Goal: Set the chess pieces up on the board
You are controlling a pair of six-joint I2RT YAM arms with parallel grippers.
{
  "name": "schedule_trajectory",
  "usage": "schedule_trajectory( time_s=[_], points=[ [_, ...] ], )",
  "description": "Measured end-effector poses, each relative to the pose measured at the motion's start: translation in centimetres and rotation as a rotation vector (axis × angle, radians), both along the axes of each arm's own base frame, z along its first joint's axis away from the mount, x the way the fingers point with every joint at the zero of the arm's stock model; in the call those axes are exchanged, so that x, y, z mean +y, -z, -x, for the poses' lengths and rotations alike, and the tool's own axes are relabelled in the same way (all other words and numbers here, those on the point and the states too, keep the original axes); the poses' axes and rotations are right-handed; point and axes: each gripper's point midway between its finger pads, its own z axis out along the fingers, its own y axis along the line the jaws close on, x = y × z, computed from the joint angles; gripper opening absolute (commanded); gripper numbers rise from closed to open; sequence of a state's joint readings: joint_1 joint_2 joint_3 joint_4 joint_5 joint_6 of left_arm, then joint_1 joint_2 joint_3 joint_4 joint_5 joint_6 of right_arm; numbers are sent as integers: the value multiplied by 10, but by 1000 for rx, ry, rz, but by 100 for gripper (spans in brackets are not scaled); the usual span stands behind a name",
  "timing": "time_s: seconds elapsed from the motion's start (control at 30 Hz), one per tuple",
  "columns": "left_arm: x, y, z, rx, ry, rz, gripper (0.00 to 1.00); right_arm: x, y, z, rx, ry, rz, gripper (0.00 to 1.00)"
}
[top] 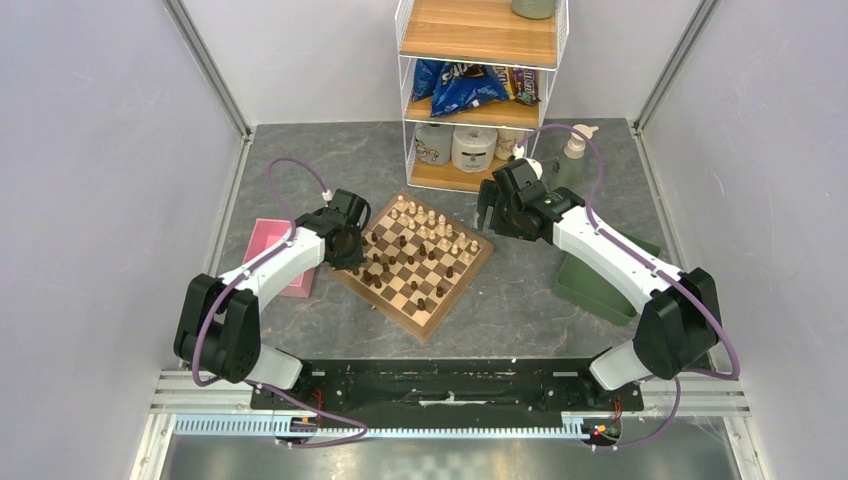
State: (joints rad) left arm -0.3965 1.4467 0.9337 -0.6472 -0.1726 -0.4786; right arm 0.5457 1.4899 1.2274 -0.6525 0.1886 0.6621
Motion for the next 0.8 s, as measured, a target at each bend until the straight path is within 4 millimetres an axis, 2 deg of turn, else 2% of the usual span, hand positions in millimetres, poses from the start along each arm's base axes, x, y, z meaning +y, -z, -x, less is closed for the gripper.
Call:
schedule_trajectory(
  time_s=[0.47, 0.57, 0.8],
  points=[
    [-5, 2, -3, -3, 5, 19, 3, 0, 0, 0, 0, 0, 0, 94],
    [-5, 2, -3, -3, 5, 20, 8, 0, 0, 0, 0, 0, 0, 94],
    [-5, 3, -3, -2, 3, 20, 29, 0, 4, 0, 9, 0, 5, 94]
  ],
)
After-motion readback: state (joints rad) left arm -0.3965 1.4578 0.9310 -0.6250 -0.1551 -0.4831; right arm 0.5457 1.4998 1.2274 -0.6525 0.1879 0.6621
